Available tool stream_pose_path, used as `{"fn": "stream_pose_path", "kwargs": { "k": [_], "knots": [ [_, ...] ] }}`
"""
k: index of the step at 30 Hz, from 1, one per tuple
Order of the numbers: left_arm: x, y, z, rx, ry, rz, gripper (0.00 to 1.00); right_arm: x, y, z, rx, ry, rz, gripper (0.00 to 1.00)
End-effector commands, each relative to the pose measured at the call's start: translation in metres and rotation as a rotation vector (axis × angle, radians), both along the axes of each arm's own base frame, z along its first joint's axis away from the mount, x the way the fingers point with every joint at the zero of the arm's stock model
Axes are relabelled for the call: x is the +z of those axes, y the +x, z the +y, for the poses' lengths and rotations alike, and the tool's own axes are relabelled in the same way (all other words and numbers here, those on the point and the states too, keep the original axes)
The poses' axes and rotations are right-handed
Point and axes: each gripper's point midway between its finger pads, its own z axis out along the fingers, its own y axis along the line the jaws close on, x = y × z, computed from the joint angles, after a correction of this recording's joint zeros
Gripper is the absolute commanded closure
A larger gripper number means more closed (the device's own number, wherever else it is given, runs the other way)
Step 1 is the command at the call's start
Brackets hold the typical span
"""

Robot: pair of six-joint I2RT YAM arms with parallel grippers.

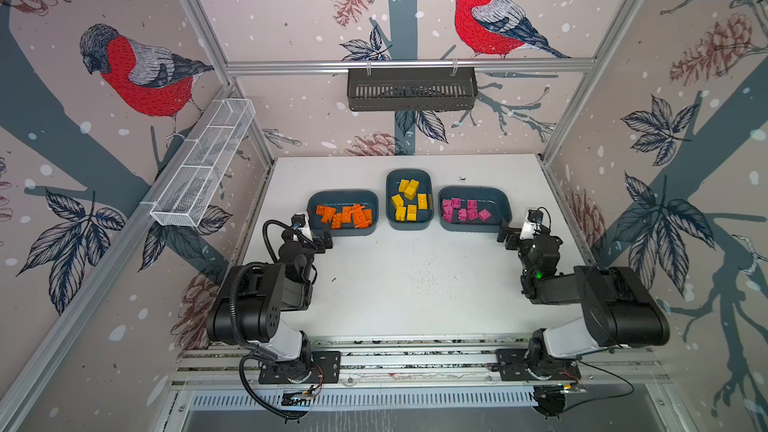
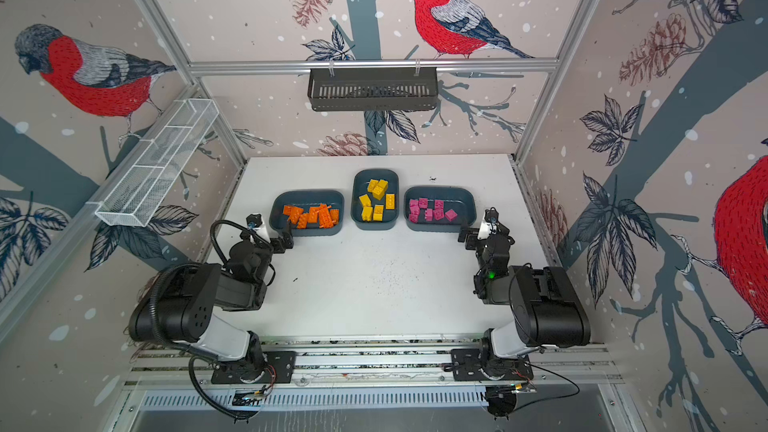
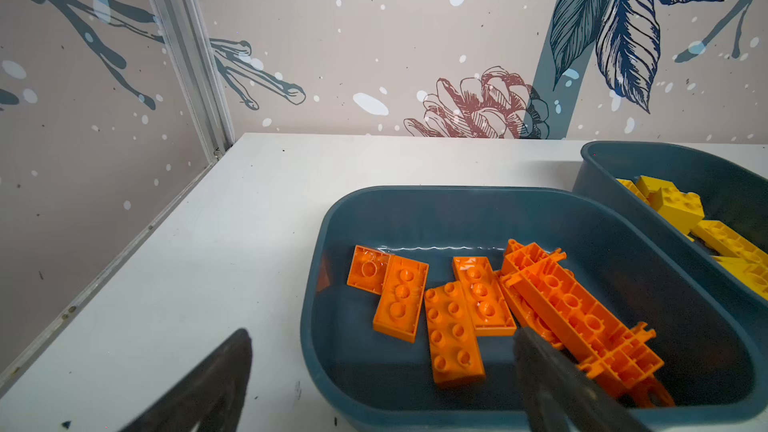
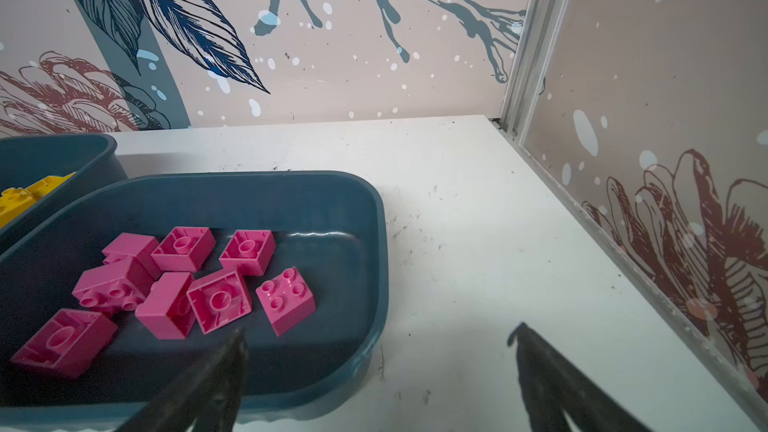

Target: Sort the legos into containers by color

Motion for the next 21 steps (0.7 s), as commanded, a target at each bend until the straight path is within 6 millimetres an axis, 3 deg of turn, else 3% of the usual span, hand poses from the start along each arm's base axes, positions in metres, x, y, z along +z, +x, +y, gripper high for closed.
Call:
{"fn": "stream_pose_path", "kwargs": {
  "k": [1,21],
  "knots": [
    [0.007,0.004,0.002,0.010,0.010,-0.022,0.03,0.008,0.002,-0.002,-0.013,-0.003,-0.029,0.01],
    [0.006,0.006,0.014,0.134,0.032,-0.009,0.02,0.007,0.002,-0.002,-0.012,-0.003,-0.029,0.01]
  ]
}}
